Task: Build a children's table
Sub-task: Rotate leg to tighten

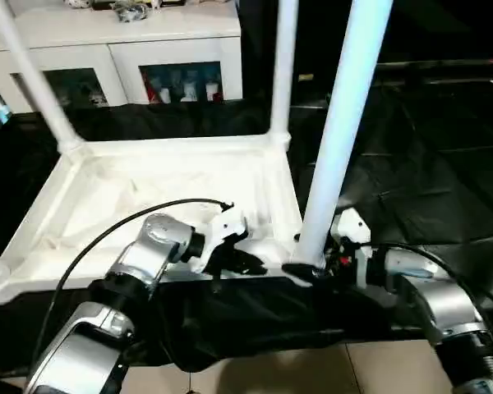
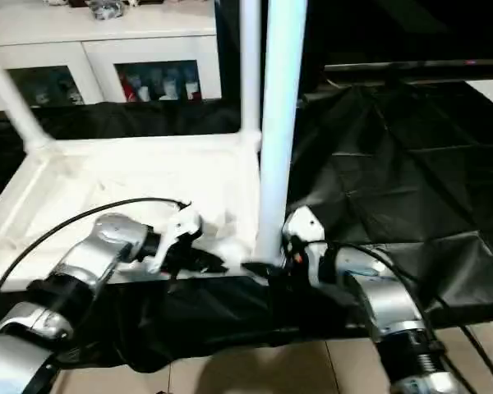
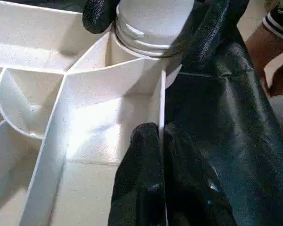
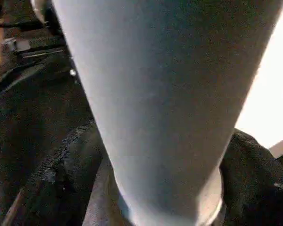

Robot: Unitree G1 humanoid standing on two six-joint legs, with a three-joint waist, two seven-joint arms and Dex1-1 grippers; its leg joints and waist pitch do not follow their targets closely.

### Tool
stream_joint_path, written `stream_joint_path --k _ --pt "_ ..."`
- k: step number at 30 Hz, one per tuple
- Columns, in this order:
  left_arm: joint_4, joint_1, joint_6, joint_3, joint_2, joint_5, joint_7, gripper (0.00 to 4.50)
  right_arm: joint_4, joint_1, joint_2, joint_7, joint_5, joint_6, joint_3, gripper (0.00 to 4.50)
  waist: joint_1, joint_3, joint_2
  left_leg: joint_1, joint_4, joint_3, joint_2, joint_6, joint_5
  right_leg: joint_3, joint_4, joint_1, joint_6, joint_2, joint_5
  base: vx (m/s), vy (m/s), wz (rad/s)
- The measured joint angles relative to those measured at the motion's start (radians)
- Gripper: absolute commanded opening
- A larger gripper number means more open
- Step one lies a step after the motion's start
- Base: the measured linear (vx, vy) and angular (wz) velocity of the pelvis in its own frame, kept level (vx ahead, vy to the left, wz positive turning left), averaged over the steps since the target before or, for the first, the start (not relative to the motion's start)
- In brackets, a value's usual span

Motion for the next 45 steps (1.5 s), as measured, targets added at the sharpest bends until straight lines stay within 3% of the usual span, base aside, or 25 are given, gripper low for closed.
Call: stream_joint_path --k 6,7,14,24,28,30,35,41,45 --pt "-0.039 0.025 0.005 -0.003 0.008 -0.008 -0.015 0.00 0.000 0.001 -0.015 0.032 0.019 0.002 0.005 3.11 0.002 0.000 0.000 0.000 0.000 0.000 0.000 0.000 0.000 0.000 0.000 0.000 0.000 0.000 0.000 0.000 0.000 0.00" --pt "-0.047 0.030 0.007 -0.003 0.005 -0.008 -0.014 0.00 0.000 0.002 -0.014 0.033 0.021 0.002 0.006 2.88 0.002 0.000 0.000 0.000 0.000 0.000 0.000 0.000 0.000 0.000 0.000 0.000 0.000 0.000 0.000 0.000 0.000 0.00" --pt "-0.043 0.032 0.012 -0.001 -0.001 -0.007 0.020 0.00 0.013 0.007 0.022 -0.020 0.016 0.001 -0.006 2.64 0.000 0.000 -0.001 0.001 0.001 0.000 0.000 0.000 0.000 0.001 0.000 0.000 0.000 0.000 0.000 0.000 0.000 0.00" --pt "0.135 -0.072 0.037 0.056 -0.158 0.033 0.383 0.00 0.178 -0.073 0.237 -0.566 -0.057 -0.038 -0.133 2.63 -0.025 -0.001 0.001 0.005 0.002 0.001 -0.003 0.000 0.000 0.006 0.000 0.002 0.006 -0.001 -0.004 0.000 0.000 0.00" --pt "0.162 -0.086 0.047 0.071 -0.196 0.042 0.450 0.00 0.225 -0.104 0.270 -0.652 -0.080 -0.058 -0.151 2.63 -0.028 -0.005 0.007 0.005 0.002 0.001 -0.004 0.000 0.000 0.006 -0.001 0.002 0.006 -0.001 -0.004 0.000 0.000 0.00" --pt "0.164 -0.086 0.048 0.076 -0.201 0.043 0.456 0.00 0.235 -0.108 0.275 -0.655 -0.081 -0.065 -0.158 3.19 -0.028 -0.006 0.009 0.005 0.002 0.001 -0.004 0.000 0.000 0.006 -0.001 0.002 0.006 -0.001 -0.004 0.000 0.000 0.00" --pt "0.164 -0.087 0.046 0.079 -0.204 0.044 0.449 0.00 0.228 -0.108 0.273 -0.619 -0.083 -0.062 -0.161 3.72 -0.028 -0.007 0.011 0.004 0.002 0.000 -0.004 0.000 0.000 0.005 -0.001 0.002 0.006 -0.001 -0.004 0.000 0.000 0.00" --pt "0.141 -0.069 0.019 0.070 -0.154 0.040 0.317 0.00 0.177 -0.068 0.167 -0.384 -0.078 -0.080 -0.112 3.72 -0.021 -0.006 0.009 0.004 -0.001 0.000 -0.002 0.000 0.000 0.003 0.000 0.001 0.003 -0.001 -0.002 0.000 0.000 0.00" --pt "0.075 -0.028 -0.003 0.036 -0.083 0.016 0.157 0.00 0.115 -0.037 0.092 -0.166 -0.018 -0.049 -0.061 3.72 -0.005 -0.004 0.007 0.003 -0.002 0.000 0.001 0.000 0.000 -0.001 0.001 0.000 0.003 0.001 -0.002 0.000 0.000 0.00"
